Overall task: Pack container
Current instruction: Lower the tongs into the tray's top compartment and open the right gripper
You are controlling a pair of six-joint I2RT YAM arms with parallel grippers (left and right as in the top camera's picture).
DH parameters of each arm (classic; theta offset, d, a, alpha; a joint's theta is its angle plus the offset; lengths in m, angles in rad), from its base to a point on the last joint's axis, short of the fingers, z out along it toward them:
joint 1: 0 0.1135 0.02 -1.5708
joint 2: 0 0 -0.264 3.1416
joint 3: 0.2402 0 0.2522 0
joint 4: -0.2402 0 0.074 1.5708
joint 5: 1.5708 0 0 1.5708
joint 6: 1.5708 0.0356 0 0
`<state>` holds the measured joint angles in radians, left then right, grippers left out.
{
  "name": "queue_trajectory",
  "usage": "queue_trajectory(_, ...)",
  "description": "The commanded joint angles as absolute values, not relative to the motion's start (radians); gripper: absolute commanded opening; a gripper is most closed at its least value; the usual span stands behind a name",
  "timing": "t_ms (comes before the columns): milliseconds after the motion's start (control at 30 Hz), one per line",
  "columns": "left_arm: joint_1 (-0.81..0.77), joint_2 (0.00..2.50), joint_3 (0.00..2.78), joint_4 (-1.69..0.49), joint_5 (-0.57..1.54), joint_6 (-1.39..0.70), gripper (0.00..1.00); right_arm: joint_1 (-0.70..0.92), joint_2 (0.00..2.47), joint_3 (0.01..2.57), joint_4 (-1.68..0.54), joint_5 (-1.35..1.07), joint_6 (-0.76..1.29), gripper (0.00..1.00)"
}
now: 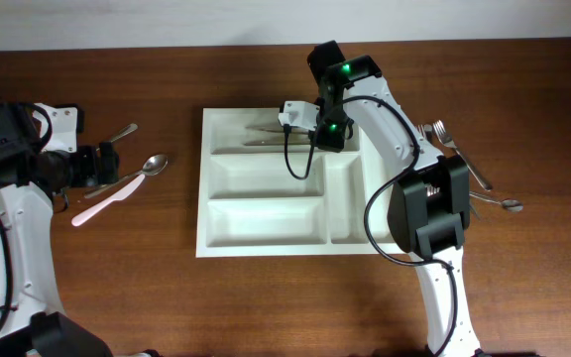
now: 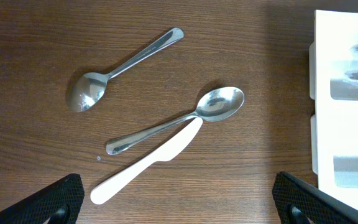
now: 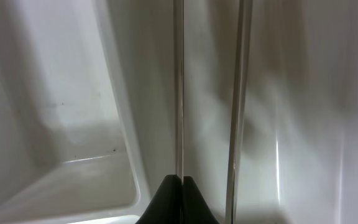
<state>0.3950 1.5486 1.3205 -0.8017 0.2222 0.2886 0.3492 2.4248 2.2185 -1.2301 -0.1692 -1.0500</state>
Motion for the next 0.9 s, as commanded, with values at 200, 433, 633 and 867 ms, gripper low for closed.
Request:
queue_trajectory(200, 0.398, 1.556, 1.34, -0.802, 0.24, 0.301, 0.99, 0.347, 2.422, 2.213, -1.23, -0.199, -1.038, 0.45)
queue_trajectory(433, 0.398, 1.556, 1.34, -0.802, 0.24, 0.301, 0.99, 0.345, 2.337, 2.333, -1.277, -0.113, -0.788, 0.54)
queue_trajectory(633, 0.398, 1.556, 1.34, -0.802, 0.24, 0.301, 0.99, 0.32, 2.146, 2.465, -1.325, 0.125, -0.537, 0.65)
queue_trajectory(867, 0.397, 1.556, 1.34, -0.802, 0.24, 0.301, 0.99, 0.13, 1.859, 2.428, -1.381, 0.107, -0.438, 0.67)
